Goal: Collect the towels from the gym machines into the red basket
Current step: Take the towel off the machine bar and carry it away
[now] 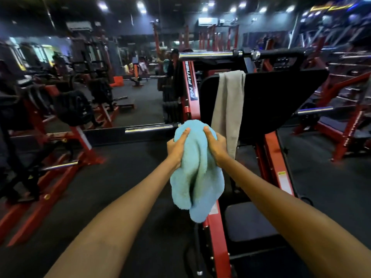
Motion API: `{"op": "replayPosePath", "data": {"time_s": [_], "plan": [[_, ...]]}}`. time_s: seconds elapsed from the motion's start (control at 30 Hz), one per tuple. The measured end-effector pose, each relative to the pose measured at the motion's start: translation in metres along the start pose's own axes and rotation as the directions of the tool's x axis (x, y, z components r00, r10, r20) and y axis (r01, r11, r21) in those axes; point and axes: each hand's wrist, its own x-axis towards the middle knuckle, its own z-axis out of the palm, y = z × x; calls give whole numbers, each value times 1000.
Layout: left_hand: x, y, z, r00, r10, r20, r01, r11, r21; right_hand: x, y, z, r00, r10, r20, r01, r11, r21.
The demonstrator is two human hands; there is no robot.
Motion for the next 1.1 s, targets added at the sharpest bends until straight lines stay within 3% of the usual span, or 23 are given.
{"op": "replayPosePath", "data": {"time_s": [0.27,0.47,0.7,0.83,0.93,1.1], "plan": [[104,4,58,999,44,-11,-44,998,-46,95,-8,-8,995,-23,-97,20,999,-29],[179,24,105,991,115,64,-116,993,16,168,-22,-15,975,-90,-202,73,993,-92],[239,59,145,977,208,50,-210,976,55,233,-52,-17,959,-188,-214,159,976,-148],[267,64,160,973,230,-3,-230,973,36,283,-58,-18,915,-194,-354,79,946,-314],[284,67,165,978,202,-58,-203,979,-17,324,-68,-17,873,-142,-467,-81,901,-426],[300,65,160,971,237,-8,-237,971,-23,377,-74,-16,870,-64,-488,-136,921,-364]]}}
